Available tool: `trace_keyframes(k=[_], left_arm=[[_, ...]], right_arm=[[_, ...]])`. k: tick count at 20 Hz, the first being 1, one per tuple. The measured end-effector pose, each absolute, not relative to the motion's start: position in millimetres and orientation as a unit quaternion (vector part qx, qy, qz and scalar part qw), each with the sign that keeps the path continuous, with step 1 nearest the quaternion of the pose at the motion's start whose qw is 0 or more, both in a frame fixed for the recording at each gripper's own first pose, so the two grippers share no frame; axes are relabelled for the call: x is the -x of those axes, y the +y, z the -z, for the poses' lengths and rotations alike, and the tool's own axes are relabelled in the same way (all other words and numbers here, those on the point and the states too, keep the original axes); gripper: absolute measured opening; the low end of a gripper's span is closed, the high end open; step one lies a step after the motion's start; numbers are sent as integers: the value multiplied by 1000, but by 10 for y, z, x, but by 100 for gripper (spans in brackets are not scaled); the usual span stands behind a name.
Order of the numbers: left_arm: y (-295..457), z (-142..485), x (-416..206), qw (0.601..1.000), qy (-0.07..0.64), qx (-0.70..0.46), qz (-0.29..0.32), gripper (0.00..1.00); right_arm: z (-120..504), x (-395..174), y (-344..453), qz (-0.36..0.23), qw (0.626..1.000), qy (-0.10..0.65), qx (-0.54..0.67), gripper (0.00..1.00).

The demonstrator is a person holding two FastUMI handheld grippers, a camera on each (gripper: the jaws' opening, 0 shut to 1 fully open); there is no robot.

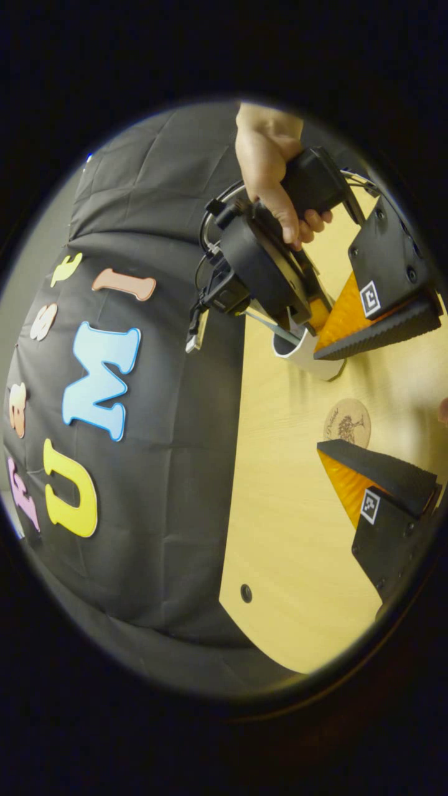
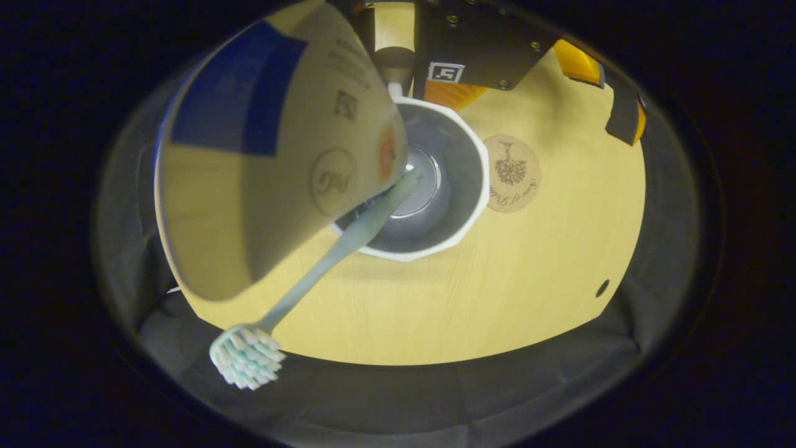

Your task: Put the toothbrush and toothpaste on the desktop into the cup, then pick up the cup and place it on the coaster on the desktop.

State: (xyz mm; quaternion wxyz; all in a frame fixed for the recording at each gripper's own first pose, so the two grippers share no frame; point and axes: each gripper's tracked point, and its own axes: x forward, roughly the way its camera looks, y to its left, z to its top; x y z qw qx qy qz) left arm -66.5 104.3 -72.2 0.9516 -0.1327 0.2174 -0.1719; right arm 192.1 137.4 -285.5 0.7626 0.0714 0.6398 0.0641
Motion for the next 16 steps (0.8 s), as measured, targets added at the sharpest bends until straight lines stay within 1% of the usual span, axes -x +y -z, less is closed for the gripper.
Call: trace_keyframes(k=[3, 4, 6, 10, 14, 15, 16], left_arm=[[1329, 820, 952, 954, 218, 136, 158, 84], [1497, 877, 1202, 954, 218, 138, 150, 84], [1760, 934, 1507, 956, 217, 138, 138, 84], [2006, 967, 1667, 958, 216, 142, 125, 84], [2079, 1031, 1676, 958, 215, 147, 119, 84], [2093, 1037, 1671, 959, 214, 147, 117, 90], [2049, 1052, 1689, 958, 214, 149, 116, 84]], right_arm=[[2738, -1874, 1665, -92, 765, 634, -70, 21], [2699, -1867, 1832, -105, 766, 632, -62, 21], [2633, -1858, 2027, -121, 765, 630, -50, 21], [2692, -1868, 2255, -122, 764, 633, -33, 21], [2815, -1863, 2347, -125, 752, 646, -18, 21], [2811, -1910, 2375, -123, 755, 644, -15, 21], [2812, -1910, 2395, -125, 755, 644, -13, 21]])
